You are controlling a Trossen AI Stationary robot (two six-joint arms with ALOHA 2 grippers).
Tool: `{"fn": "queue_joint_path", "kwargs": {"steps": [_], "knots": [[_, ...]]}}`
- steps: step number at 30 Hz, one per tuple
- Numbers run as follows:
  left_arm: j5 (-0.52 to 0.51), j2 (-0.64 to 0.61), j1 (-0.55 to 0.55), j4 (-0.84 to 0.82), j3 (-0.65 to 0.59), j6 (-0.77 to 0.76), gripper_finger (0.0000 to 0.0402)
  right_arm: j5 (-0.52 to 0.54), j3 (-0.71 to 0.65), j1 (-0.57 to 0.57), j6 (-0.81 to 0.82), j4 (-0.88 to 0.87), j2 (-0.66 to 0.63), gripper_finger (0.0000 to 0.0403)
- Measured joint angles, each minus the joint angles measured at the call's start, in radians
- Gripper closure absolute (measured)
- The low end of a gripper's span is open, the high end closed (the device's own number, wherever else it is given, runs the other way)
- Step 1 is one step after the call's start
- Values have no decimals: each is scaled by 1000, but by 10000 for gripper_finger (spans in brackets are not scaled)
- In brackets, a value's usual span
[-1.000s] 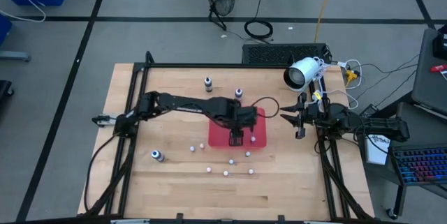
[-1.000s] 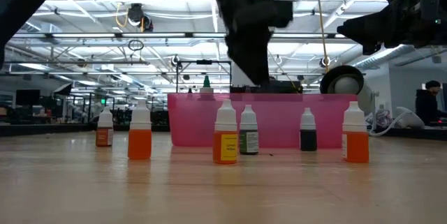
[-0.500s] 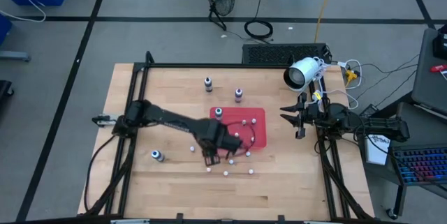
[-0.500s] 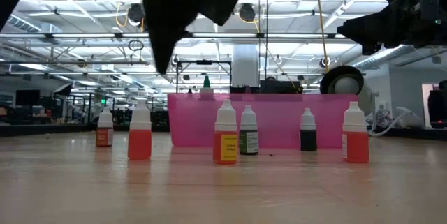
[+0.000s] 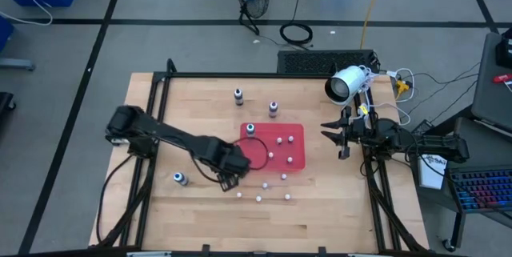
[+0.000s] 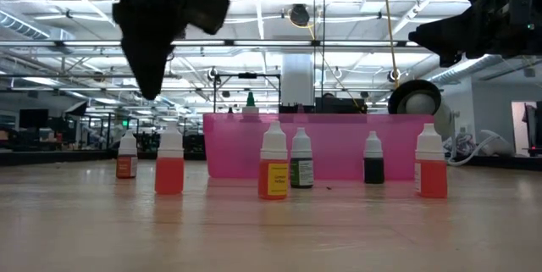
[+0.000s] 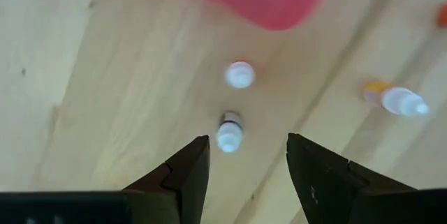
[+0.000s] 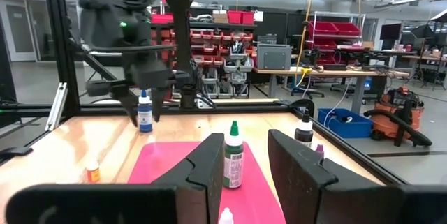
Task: Pick & Place food coloring
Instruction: Put the small red food coloring bottle into the red bin
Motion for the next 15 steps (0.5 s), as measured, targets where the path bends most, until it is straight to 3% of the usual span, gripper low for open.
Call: {"fn": "queue_joint_path", "kwargs": {"steps": [8,15], "knots": [[4,-68,28,119,-195,-164,208,0,0,0,0,0,0,303],[26,-69,34,244,-264,-165,208,0,0,0,0,0,0,303]]}}
